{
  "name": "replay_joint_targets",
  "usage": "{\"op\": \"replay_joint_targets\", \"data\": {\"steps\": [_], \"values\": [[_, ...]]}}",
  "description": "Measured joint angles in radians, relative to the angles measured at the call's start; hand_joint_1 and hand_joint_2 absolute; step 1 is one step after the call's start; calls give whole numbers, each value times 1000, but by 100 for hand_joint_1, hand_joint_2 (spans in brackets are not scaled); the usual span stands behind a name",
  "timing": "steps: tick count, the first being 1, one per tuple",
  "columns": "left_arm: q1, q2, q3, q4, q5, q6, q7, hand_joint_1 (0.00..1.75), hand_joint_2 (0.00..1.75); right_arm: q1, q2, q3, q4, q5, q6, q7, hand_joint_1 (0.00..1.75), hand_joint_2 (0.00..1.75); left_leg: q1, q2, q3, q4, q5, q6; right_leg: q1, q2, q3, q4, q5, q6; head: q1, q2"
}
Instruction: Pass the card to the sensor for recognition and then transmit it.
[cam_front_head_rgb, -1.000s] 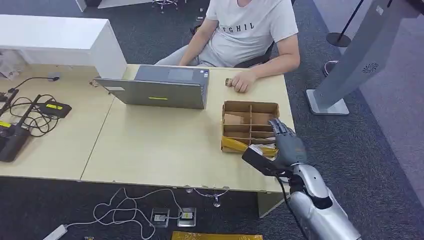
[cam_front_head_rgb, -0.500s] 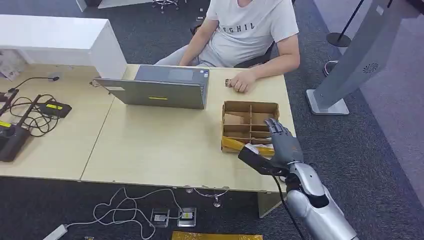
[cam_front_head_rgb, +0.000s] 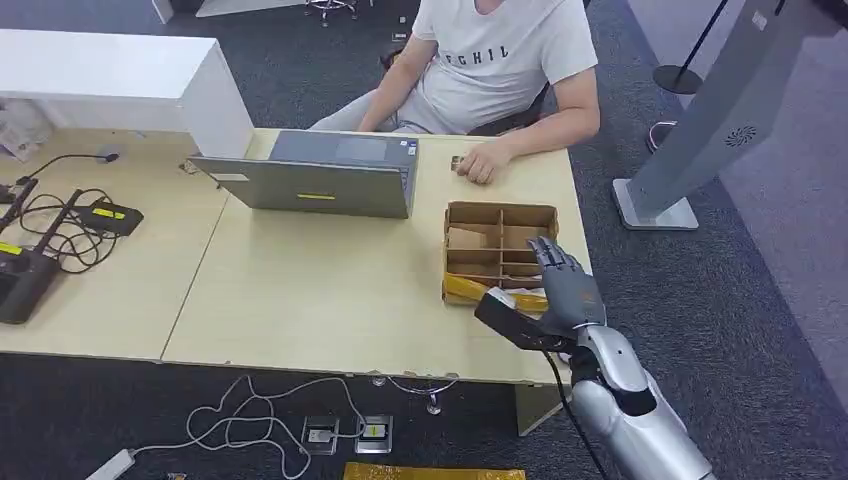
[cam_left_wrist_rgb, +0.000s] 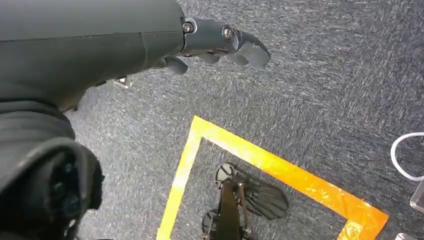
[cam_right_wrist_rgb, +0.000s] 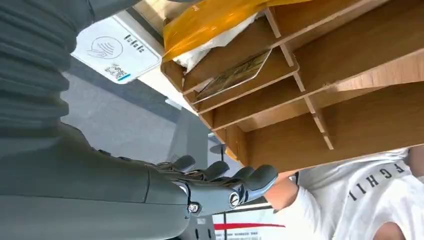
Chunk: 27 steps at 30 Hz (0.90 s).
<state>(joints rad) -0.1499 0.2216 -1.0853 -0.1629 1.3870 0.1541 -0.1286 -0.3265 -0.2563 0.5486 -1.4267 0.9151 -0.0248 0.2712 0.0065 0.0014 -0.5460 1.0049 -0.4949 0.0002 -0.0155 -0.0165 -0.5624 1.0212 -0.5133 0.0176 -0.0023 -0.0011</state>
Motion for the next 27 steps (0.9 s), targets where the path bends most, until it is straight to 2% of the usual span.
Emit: {"op": "replay_joint_targets", "data": {"steps": [27], "values": [[0,0,-10,0,-8,-10,0,0,0,-25,20,-1,24,62,3,-11,0,175,0,0,0,0,0,0,0,0,0,0,0,0,0,0]]}}
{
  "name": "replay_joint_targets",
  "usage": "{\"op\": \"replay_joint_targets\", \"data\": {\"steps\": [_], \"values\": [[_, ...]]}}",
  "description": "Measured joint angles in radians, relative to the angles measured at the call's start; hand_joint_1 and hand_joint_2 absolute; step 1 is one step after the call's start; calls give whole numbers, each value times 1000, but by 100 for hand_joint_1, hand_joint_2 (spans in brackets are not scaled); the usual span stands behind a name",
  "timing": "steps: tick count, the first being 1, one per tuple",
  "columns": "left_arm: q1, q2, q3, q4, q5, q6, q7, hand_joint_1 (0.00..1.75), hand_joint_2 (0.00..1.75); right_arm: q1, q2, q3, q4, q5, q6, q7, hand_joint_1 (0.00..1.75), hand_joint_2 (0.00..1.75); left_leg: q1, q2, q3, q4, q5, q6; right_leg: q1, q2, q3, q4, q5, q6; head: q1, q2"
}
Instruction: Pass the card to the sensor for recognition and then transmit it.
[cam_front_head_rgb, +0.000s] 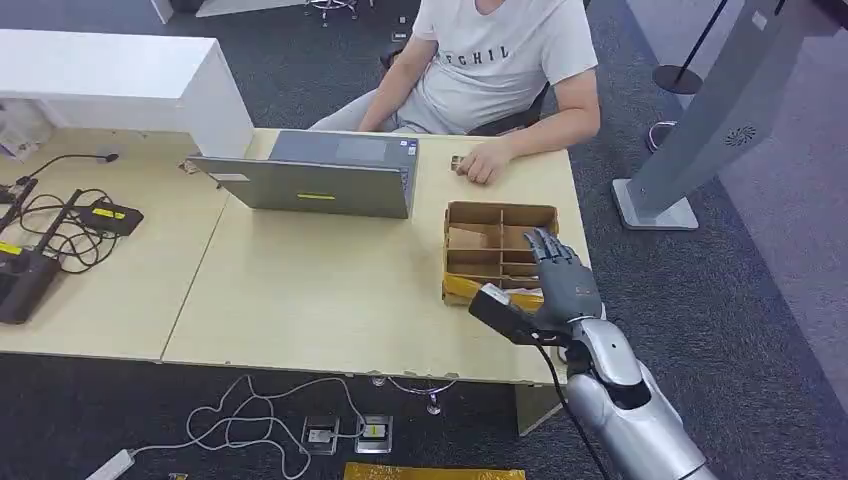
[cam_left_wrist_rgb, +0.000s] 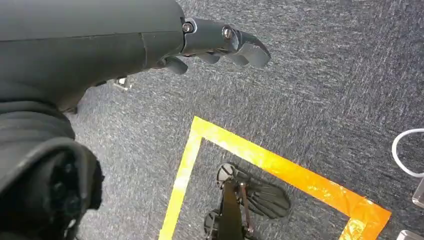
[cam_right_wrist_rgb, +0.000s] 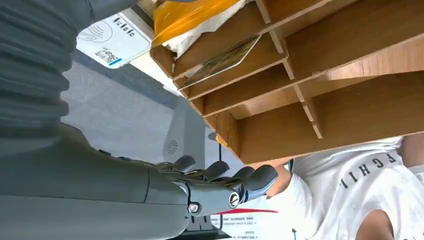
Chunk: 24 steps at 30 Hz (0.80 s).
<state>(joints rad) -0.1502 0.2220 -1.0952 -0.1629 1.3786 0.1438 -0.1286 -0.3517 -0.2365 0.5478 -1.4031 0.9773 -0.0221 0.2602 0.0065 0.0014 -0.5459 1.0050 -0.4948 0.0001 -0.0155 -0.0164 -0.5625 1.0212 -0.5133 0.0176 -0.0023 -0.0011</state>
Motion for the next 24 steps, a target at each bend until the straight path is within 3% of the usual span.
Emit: {"op": "replay_joint_targets", "data": {"steps": [9,24], "values": [[0,0,-10,0,-2,0,0,0,0,2,0,-5,-30,5,55,19,0,175,0,0,0,0,0,0,0,0,0,0,0,0,0,0],[0,5,-15,0,-3,-3,0,0,0,3,3,-11,-21,36,47,0,0,175,0,0,0,0,0,0,0,0,0,0,0,0,0,0]]}}
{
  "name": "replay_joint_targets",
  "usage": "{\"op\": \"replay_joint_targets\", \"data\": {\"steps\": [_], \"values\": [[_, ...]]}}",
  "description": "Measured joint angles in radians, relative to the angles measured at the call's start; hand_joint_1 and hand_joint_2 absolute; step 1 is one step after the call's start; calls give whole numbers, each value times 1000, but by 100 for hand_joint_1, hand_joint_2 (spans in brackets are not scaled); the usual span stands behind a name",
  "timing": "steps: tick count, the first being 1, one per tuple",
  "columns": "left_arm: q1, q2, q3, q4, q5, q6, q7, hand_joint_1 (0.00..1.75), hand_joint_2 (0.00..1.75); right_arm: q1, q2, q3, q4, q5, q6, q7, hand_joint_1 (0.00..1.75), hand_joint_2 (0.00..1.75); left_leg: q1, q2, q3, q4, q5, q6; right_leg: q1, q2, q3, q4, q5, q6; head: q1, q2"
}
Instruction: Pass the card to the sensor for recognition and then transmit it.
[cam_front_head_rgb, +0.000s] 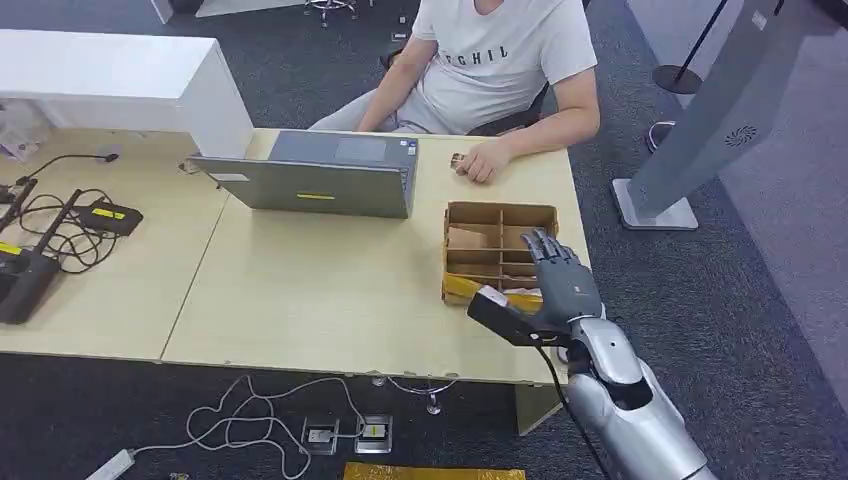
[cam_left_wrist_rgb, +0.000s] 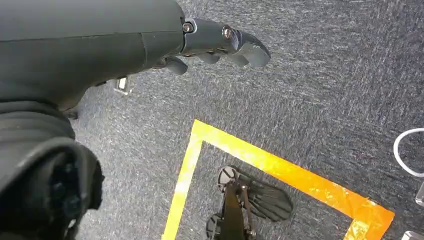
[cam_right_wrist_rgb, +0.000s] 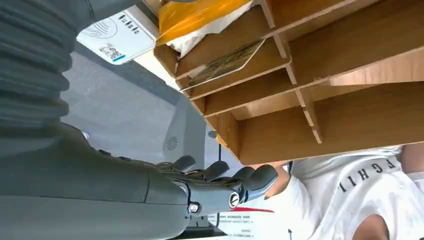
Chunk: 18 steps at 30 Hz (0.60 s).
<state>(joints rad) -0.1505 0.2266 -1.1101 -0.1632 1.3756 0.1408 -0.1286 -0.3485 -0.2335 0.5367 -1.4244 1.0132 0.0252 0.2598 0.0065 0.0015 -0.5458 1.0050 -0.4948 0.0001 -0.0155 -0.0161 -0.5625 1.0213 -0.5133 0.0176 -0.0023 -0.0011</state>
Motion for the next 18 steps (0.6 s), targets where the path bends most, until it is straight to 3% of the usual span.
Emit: {"op": "replay_joint_targets", "data": {"steps": [18], "values": [[0,3,0,0,0,1,0,0,0,0,11,0,16,19,-14,-14,0,175,0,0,0,0,0,0,0,0,0,0,0,0,0,0]]}}
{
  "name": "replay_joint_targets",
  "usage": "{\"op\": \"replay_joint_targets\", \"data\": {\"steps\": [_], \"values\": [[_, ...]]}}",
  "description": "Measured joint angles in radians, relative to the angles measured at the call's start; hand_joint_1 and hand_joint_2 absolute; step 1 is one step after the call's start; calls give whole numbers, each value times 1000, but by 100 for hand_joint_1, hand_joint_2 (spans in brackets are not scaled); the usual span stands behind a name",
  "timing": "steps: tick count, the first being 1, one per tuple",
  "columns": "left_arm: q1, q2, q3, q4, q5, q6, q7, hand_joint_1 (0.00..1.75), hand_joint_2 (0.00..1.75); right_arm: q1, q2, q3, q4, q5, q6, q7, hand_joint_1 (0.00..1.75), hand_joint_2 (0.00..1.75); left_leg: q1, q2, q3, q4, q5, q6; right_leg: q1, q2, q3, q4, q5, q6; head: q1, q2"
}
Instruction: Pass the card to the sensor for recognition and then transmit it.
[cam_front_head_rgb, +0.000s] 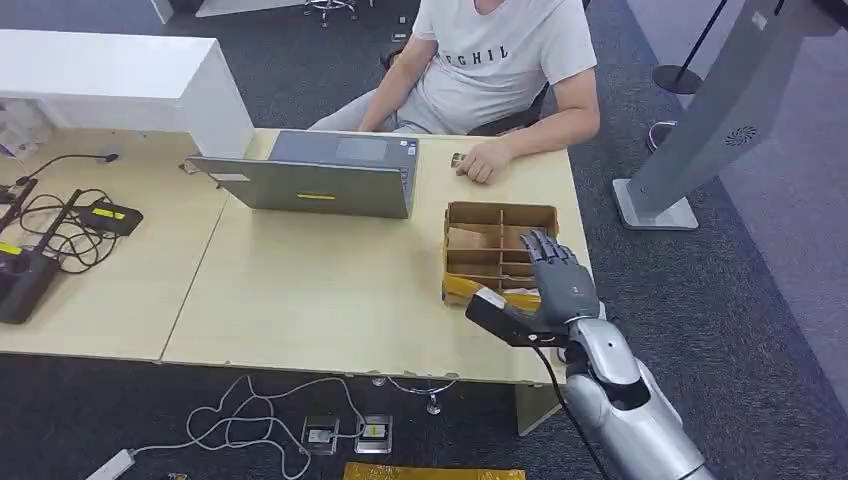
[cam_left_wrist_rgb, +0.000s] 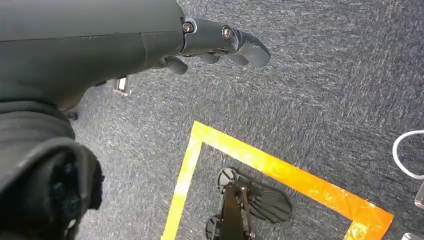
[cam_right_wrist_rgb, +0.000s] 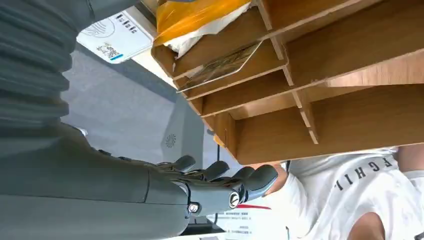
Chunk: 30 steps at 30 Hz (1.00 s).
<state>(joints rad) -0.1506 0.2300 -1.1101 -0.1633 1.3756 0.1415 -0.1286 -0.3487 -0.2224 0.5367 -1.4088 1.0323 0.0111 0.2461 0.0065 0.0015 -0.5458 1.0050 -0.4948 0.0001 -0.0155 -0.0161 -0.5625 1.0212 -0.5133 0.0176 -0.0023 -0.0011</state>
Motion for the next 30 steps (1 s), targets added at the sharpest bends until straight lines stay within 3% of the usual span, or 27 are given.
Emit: {"op": "replay_joint_targets", "data": {"steps": [15,30], "values": [[0,0,0,0,0,-1,0,0,0,0,11,0,38,3,-20,-13,0,175,0,0,0,0,0,0,0,0,0,0,0,0,0,0],[0,0,0,0,3,-5,0,0,0,-8,11,-1,37,0,13,5,0,175,0,0,0,0,0,0,0,0,0,0,0,0,0,0]]}}
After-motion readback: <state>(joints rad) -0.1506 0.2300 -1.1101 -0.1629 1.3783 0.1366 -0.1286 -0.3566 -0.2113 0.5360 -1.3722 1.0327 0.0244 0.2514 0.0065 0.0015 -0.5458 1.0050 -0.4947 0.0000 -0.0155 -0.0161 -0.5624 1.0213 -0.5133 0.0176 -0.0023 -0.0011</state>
